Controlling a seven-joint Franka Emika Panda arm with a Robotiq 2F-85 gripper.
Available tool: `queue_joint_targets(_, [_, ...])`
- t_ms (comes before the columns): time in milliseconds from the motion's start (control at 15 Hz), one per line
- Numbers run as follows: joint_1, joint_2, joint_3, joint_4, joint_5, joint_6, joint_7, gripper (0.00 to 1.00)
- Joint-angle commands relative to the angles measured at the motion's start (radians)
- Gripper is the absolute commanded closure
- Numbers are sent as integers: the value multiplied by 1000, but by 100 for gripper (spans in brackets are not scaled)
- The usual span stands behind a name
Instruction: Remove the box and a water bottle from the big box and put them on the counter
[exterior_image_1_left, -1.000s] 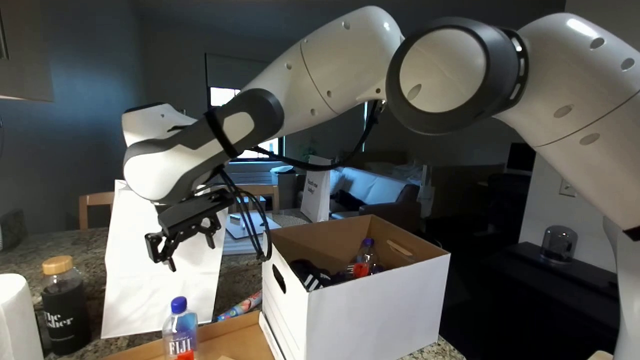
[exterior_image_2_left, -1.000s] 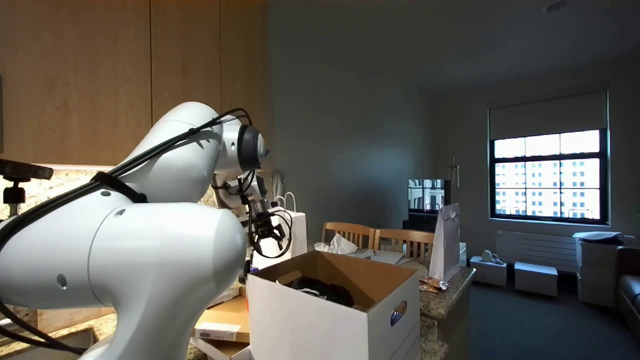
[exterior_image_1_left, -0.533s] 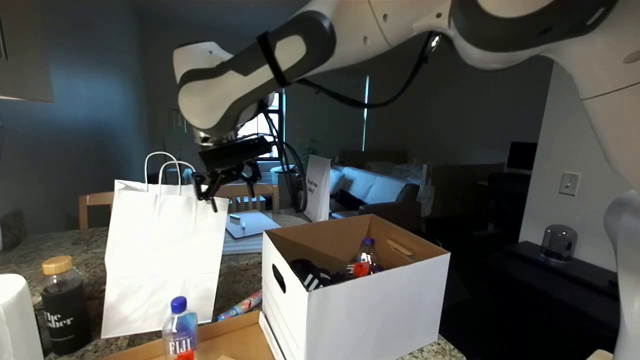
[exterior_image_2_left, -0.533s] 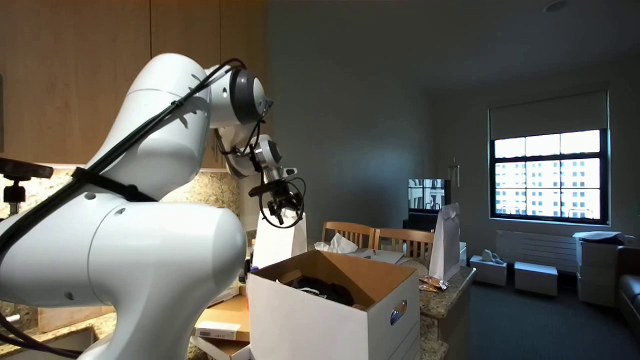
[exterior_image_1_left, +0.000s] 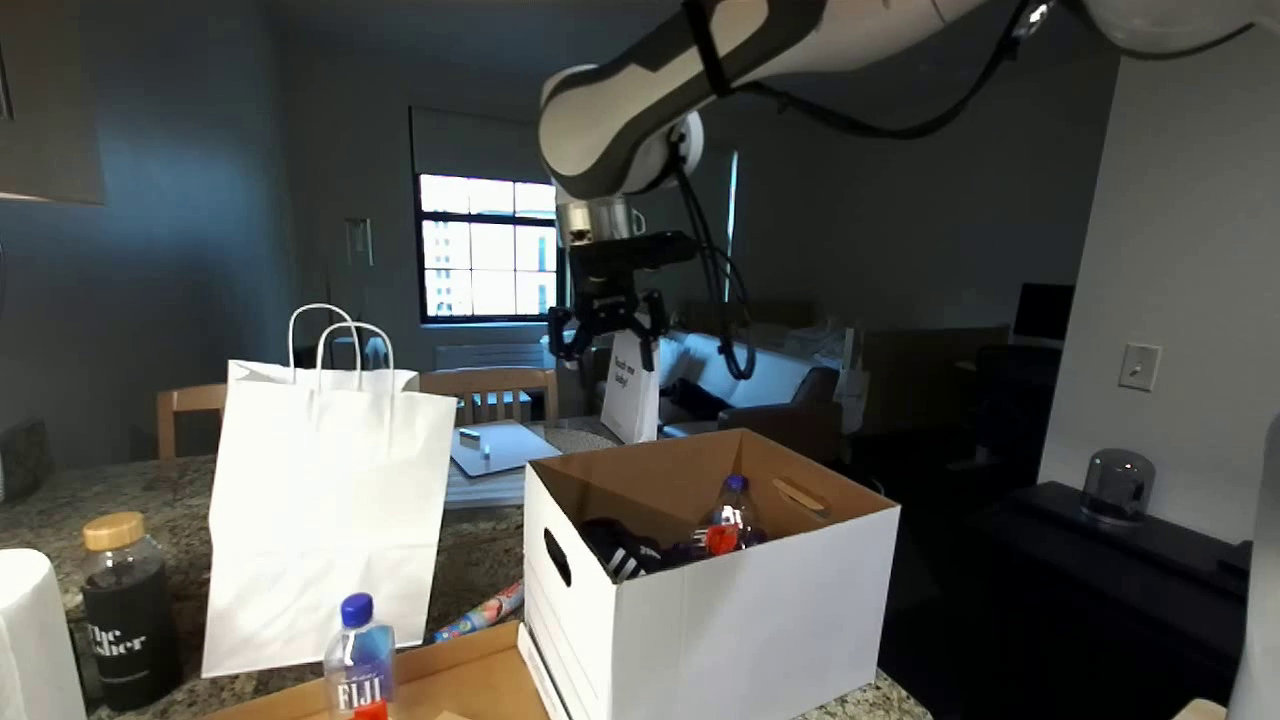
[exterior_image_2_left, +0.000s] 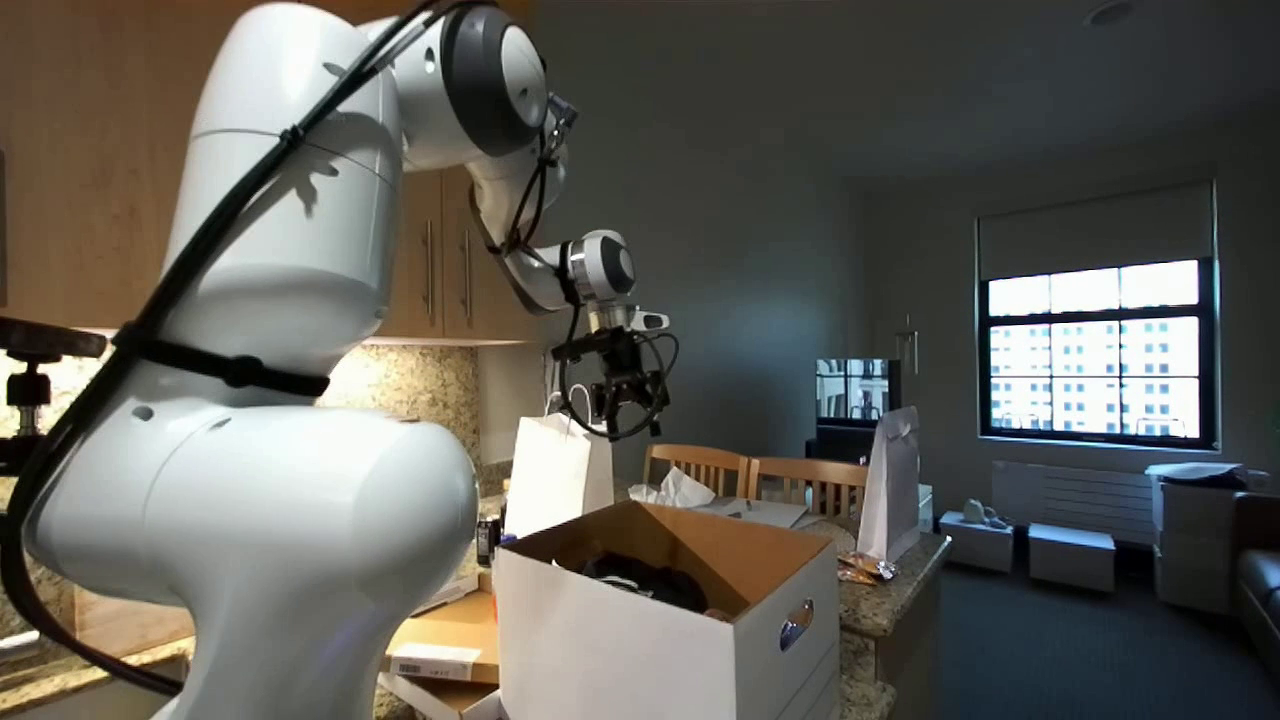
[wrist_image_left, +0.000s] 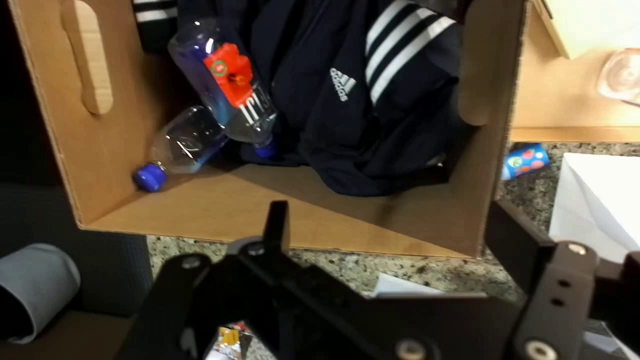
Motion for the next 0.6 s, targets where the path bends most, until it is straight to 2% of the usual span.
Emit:
queue_joint_targets(0, [-147, -162, 21, -213, 10, 90, -122, 0])
queue_joint_targets(200, [-246, -217, 2, -342, -37, 163, -244, 0])
queue_joint_targets(333, [-286, -210, 4, -384, -45, 171, -313, 0])
queue_joint_targets(400, [-286, -176, 21, -304, -33, 130, -248, 0])
queue_joint_targets(533, [-304, -179, 17, -347, -33, 145, -287, 0])
